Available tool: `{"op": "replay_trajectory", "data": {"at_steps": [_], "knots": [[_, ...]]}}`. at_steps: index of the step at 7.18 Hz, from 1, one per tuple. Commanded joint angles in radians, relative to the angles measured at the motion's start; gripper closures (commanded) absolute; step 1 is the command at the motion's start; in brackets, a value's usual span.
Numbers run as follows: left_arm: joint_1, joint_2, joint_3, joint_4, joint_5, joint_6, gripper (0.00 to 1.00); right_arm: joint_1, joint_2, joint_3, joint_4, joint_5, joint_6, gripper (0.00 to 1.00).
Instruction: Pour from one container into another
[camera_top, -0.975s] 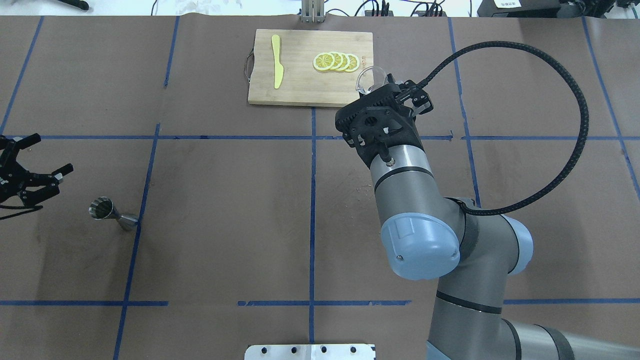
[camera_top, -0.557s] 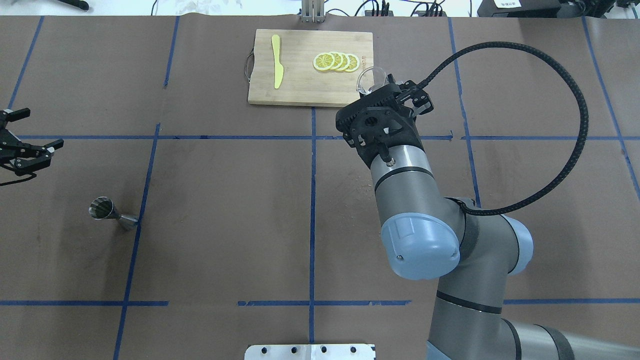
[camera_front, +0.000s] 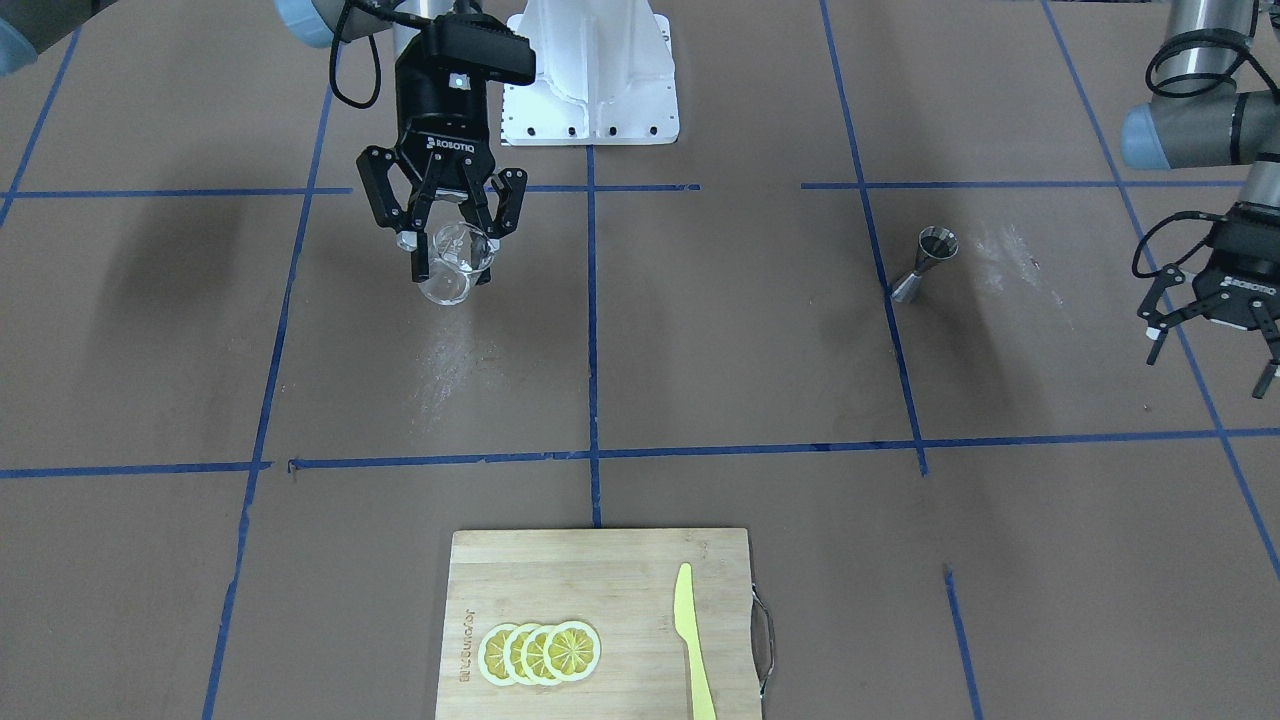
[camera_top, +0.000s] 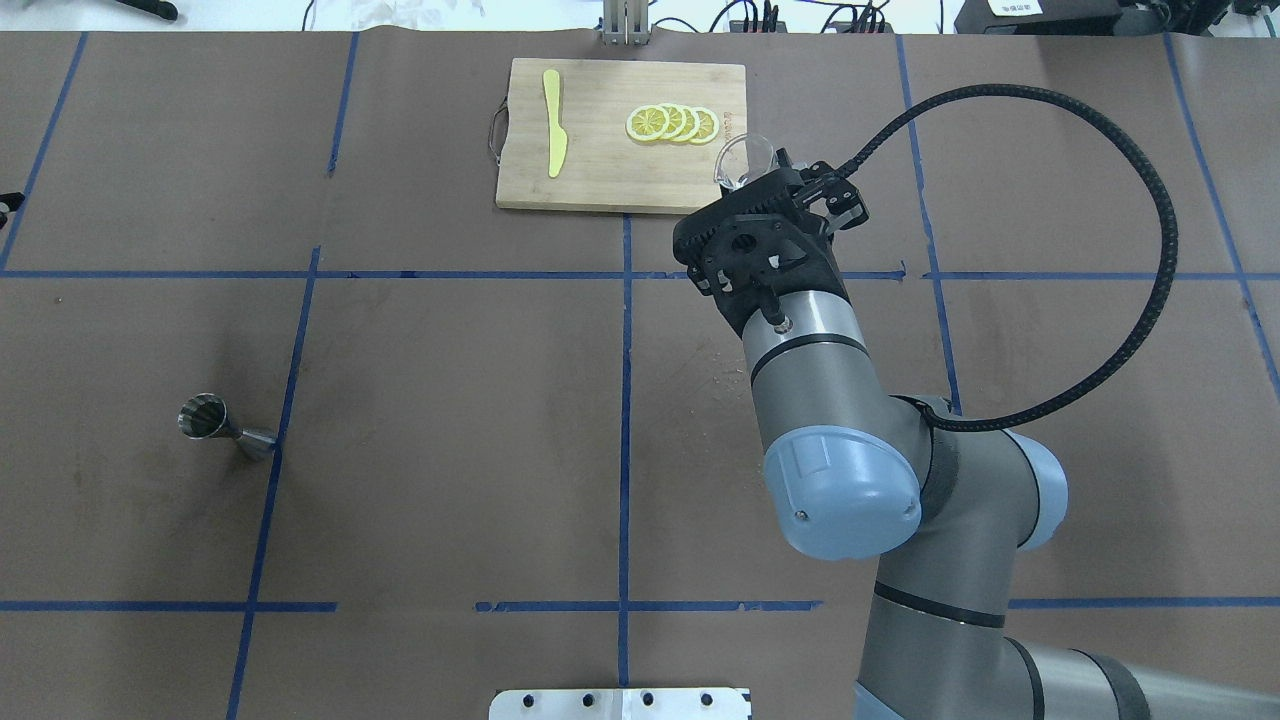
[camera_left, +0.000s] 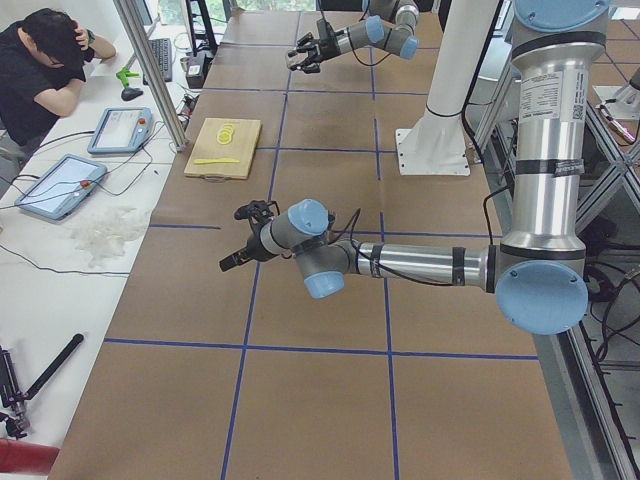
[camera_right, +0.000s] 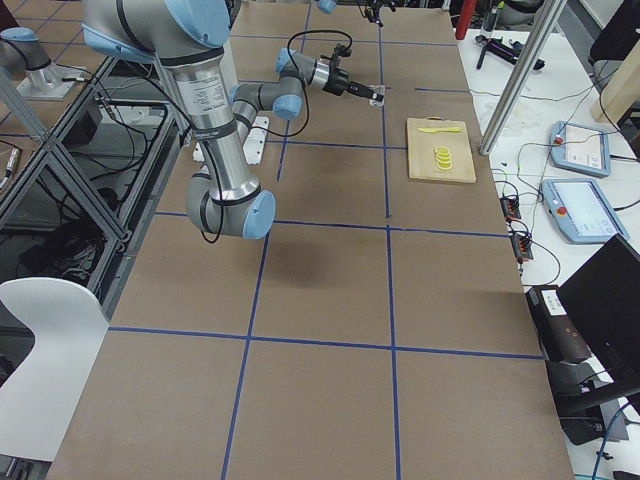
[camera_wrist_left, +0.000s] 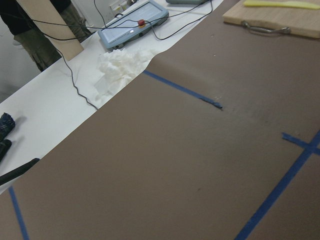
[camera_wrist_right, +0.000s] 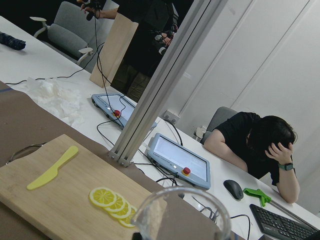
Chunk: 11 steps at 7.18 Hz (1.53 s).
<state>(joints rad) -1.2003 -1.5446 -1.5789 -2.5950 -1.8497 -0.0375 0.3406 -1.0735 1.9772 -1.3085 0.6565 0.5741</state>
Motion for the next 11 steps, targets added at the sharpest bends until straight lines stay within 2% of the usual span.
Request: {"op": "replay_trajectory", "data": {"at_steps": [1, 3, 4, 6, 7, 8, 9, 11], "knots": [[-0.082, 0.009, 0.046, 0.07, 0.013, 0.008, 0.0, 0.0, 0.0, 0.0, 0.0, 0.0, 0.001, 1.0], [-0.137, 0.0, 0.127, 0.084, 0.004, 0.001, 0.0, 0.0, 0.0, 0.0, 0.0, 0.0, 0.001, 1.0], [-0.146, -0.005, 0.135, 0.149, -0.018, -0.001, 0.0, 0.0, -0.002, 0.0, 0.0, 0.0, 0.001, 1.0], [-0.243, -0.028, 0.125, 0.461, -0.327, 0.004, 0.0, 0.0, -0.003, -0.001, 0.002, 0.0, 0.001, 1.0], [-0.261, -0.035, 0.122, 0.607, -0.433, 0.004, 0.0, 0.0, -0.003, 0.0, 0.0, 0.0, 0.001, 1.0], [-0.298, -0.032, 0.111, 0.681, -0.518, 0.002, 0.0, 0.0, -0.003, 0.002, 0.0, 0.0, 0.001, 1.0], [-0.306, -0.025, 0.114, 0.731, -0.575, -0.002, 0.0, 0.0, -0.003, 0.0, 0.002, 0.0, 0.001, 1.0], [-0.396, -0.035, 0.071, 0.87, -0.594, -0.004, 0.0, 0.0, -0.002, -0.001, 0.002, 0.002, 0.001, 1.0]]}}
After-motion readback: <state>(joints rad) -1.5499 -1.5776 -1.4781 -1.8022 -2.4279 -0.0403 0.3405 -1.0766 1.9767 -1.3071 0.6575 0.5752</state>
